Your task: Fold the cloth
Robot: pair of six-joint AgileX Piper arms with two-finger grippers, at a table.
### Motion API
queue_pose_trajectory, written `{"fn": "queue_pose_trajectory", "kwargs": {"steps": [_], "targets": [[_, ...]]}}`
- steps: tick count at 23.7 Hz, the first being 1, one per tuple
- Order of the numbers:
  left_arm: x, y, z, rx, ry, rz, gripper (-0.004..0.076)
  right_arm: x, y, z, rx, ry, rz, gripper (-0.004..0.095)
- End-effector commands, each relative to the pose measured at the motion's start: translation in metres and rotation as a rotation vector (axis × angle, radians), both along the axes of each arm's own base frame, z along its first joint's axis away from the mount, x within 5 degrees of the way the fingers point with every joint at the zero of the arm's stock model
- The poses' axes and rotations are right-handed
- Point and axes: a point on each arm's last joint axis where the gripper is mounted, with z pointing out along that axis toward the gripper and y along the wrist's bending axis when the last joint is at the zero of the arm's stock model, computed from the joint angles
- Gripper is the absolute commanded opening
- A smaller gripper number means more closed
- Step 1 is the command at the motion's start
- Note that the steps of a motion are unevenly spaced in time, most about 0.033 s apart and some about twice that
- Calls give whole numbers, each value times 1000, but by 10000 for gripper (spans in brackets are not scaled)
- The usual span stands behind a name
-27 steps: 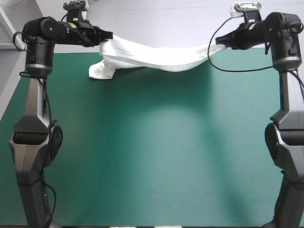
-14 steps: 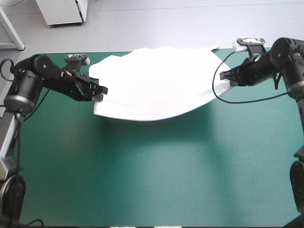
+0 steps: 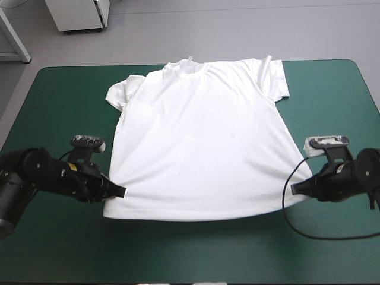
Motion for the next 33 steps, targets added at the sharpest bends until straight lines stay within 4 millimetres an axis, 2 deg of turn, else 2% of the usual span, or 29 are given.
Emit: {"fn": "queue_pose_trajectory", "kwargs": {"steps": [1,5,6,10,15,18,20,26,27,29,31,33], "targets": [[-33,2,-12,-12,46,-4,-7,-34,1,-7,8,-32,2,-16],[-54,6,-38,-9,113,13,-7,-68,0,-30,17,7,-24,-17],[-56,6,-41,-6,117,12,-7,-72,0,-34,20,10,-24,-17],[-64,8,-54,10,145,2,-7,-97,0,-69,28,76,-43,-17],[-64,7,-56,3,154,0,-4,-96,0,-66,30,70,-68,-16],[-64,7,-56,4,154,-3,52,-96,0,-66,33,69,-62,54],[-64,9,-56,21,150,-5,134,-96,0,-66,35,71,-61,148],[-63,15,-58,96,146,18,455,-95,0,-64,39,64,-69,544],[-63,16,-59,104,147,25,487,-94,0,-60,40,51,-75,581],[-62,16,-54,104,131,31,503,-90,0,-47,33,-5,-72,592],[-56,16,-41,97,78,54,499,-80,-3,-26,8,-118,-77,592],[-43,17,-21,105,-40,81,498,-62,-7,-3,-34,-223,-85,586]]}}
